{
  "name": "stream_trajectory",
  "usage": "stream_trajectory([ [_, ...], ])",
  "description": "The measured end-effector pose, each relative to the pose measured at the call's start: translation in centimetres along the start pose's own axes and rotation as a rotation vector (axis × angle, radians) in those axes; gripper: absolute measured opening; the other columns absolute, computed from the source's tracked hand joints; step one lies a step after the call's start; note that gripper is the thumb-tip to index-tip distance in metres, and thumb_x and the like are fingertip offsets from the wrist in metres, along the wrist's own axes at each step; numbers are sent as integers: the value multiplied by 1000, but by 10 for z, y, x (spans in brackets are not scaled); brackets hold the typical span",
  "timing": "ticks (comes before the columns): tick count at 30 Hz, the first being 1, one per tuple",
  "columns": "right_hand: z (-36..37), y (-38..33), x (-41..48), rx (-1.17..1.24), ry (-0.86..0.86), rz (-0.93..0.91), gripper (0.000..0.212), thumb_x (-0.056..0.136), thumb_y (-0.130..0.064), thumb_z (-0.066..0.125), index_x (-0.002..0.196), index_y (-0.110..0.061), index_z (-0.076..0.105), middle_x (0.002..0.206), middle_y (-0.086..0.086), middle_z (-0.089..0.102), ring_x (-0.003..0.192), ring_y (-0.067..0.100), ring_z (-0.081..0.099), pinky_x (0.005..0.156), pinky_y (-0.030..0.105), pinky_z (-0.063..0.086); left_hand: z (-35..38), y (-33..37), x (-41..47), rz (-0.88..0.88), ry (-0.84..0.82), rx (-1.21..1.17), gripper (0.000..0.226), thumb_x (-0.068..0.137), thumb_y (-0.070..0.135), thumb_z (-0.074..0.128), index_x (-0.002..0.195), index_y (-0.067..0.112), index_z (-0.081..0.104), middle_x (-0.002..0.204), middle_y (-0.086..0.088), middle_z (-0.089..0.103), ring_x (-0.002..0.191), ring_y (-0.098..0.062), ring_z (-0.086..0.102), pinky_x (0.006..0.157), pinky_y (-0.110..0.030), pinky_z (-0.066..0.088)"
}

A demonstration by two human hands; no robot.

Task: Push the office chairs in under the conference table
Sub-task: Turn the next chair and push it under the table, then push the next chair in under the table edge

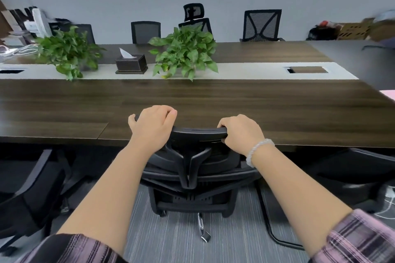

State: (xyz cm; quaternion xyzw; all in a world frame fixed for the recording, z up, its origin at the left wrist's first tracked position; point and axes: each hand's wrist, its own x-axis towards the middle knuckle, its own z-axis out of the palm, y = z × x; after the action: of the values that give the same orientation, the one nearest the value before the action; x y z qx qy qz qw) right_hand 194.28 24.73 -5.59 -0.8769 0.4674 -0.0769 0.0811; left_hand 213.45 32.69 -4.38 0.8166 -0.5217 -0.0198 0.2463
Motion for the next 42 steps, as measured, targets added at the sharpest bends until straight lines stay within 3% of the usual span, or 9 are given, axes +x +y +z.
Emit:
stream_trajectory([
  [4, 2, -10, -11, 2, 19, 81, 50, 86, -7, 57, 131, -25, 49, 123, 1, 58, 124, 27, 38, 90, 38, 42, -4, -9, -9, 12, -67, -46, 30, 95, 39, 35, 108, 35, 61, 116, 11, 59, 125, -17, 42, 110, -57, 9],
  [9, -1, -36, -48, 234, 2, 134, 73, 85, -12, 63, 147, -27, 27, 152, -4, 30, 146, 22, 6, 117, 54, 10, -24, -25, -33, 110, -12, -371, 26, 94, 29, 50, 120, 29, 56, 131, 15, 48, 141, -13, 24, 115, -48, 16],
  [14, -15, -62, -76, 539, 246, 103, 42, 92, -26, 58, 133, -24, 49, 131, -5, 55, 131, 16, 40, 107, 36, 35, -61, -56, -69, -99, 88, -732, 16, 93, 21, 52, 102, 31, 61, 106, 9, 64, 95, -8, 62, 87, -32, 49],
  [17, -19, -89, -84, 764, 266, 41, 25, 93, -23, 57, 117, -22, 59, 103, -10, 64, 95, 3, 58, 83, 16, 45, -75, -73, -94, -177, 117, -741, 20, 93, 17, 49, 90, 32, 61, 90, 4, 65, 74, -10, 61, 65, -26, 47],
  [20, -14, -115, -90, 940, 136, -5, 21, 92, -22, 56, 113, -23, 62, 96, -7, 66, 89, 11, 65, 77, 23, 53, -87, -90, -125, -231, 152, -704, 19, 94, 17, 49, 90, 30, 62, 83, 6, 63, 66, -8, 55, 58, -24, 42],
  [24, 6, -145, -96, 1046, -5, -37, 23, 92, -18, 56, 114, -22, 61, 90, -1, 69, 92, 17, 67, 84, 36, 54, -103, -121, -167, -330, 193, -653, 17, 94, 17, 48, 95, 27, 62, 84, 6, 64, 70, -7, 56, 59, -23, 42],
  [31, 37, -244, -91, 1049, -206, -234, 28, 90, -20, 59, 117, -26, 56, 98, -6, 65, 83, 8, 58, 74, 25, 47, -154, -191, -232, -492, 293, -597, 15, 91, 19, 53, 92, 31, 63, 98, -3, 67, 85, -8, 63, 82, -31, 47],
  [36, 63, -346, -96, 977, -363, -402, 30, 91, -25, 58, 121, -29, 55, 96, -11, 63, 96, 13, 61, 85, 32, 52, -192, -261, -274, -582, 345, -539, 16, 92, 19, 54, 101, 25, 64, 100, -5, 66, 92, -15, 64, 93, -38, 48],
  [42, 103, -480, -95, 950, -426, -478, 40, 91, -25, 58, 130, -26, 49, 105, -6, 64, 97, 10, 59, 87, 31, 50, -246, -369, -304, -638, 341, -451, 16, 92, 27, 53, 105, 32, 60, 97, 13, 62, 97, -8, 59, 75, -22, 46],
])
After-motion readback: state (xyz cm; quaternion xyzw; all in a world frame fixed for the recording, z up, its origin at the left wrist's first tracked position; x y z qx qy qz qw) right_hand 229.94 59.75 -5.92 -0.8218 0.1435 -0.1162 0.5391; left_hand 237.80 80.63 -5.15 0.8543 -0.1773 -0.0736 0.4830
